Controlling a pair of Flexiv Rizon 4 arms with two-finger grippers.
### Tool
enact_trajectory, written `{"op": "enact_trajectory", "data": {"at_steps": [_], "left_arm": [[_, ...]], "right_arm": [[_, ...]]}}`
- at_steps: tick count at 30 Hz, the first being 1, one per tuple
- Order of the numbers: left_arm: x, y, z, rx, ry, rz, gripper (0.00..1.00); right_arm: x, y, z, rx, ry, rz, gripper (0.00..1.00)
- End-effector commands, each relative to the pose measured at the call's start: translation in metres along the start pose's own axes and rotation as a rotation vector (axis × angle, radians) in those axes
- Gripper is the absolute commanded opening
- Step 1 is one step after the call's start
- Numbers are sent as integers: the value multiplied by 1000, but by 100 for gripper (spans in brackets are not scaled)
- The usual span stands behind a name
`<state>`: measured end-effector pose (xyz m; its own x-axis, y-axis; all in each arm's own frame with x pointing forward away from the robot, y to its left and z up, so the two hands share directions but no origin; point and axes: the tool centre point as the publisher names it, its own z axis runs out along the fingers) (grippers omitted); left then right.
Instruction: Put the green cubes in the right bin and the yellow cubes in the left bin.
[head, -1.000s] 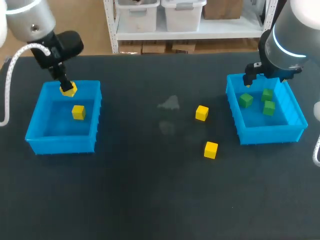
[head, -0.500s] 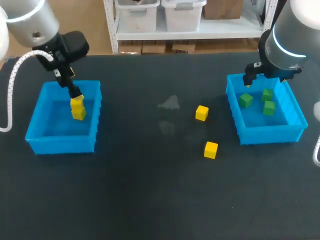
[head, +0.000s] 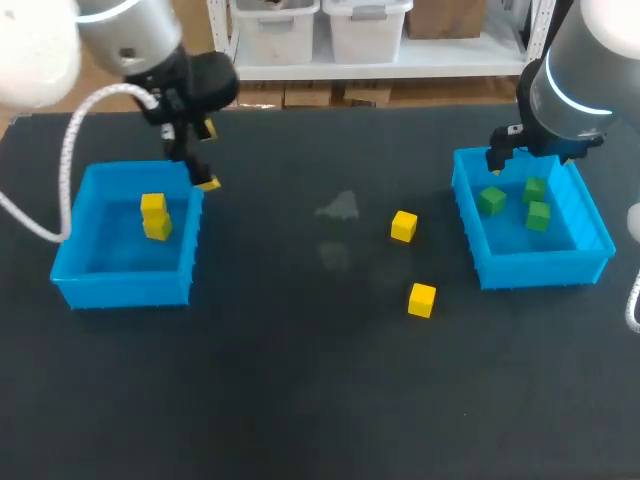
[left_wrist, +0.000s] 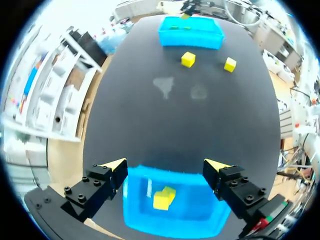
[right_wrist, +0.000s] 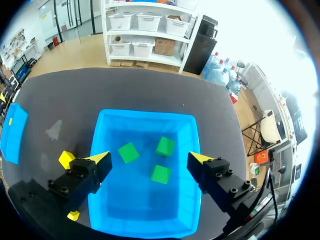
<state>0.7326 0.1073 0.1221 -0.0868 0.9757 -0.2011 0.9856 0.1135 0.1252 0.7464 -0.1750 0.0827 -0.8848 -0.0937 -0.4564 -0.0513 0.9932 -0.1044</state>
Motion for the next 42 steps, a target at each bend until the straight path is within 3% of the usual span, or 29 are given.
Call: {"op": "enact_trajectory", "data": {"at_steps": [1, 8, 18, 26, 35, 42], "left_arm": [[-38, 6, 5, 22, 18, 49, 100], [-92, -9, 11, 36, 8, 176, 100], [-152, -27, 23, 65, 36, 322, 100], [-201, -49, 48, 88, 59, 456, 100], [-234, -72, 74, 140, 80, 610, 100], [-242, -80, 86, 183, 94, 630, 100]], "right_arm": [[1, -1, 0, -1, -1, 0, 100], [1, -1, 0, -1, -1, 0, 100], [1, -1, 0, -1, -1, 0, 100], [1, -1, 0, -1, -1, 0, 100], [1, -1, 0, -1, -1, 0, 100], [1, -1, 0, -1, -1, 0, 100]]}}
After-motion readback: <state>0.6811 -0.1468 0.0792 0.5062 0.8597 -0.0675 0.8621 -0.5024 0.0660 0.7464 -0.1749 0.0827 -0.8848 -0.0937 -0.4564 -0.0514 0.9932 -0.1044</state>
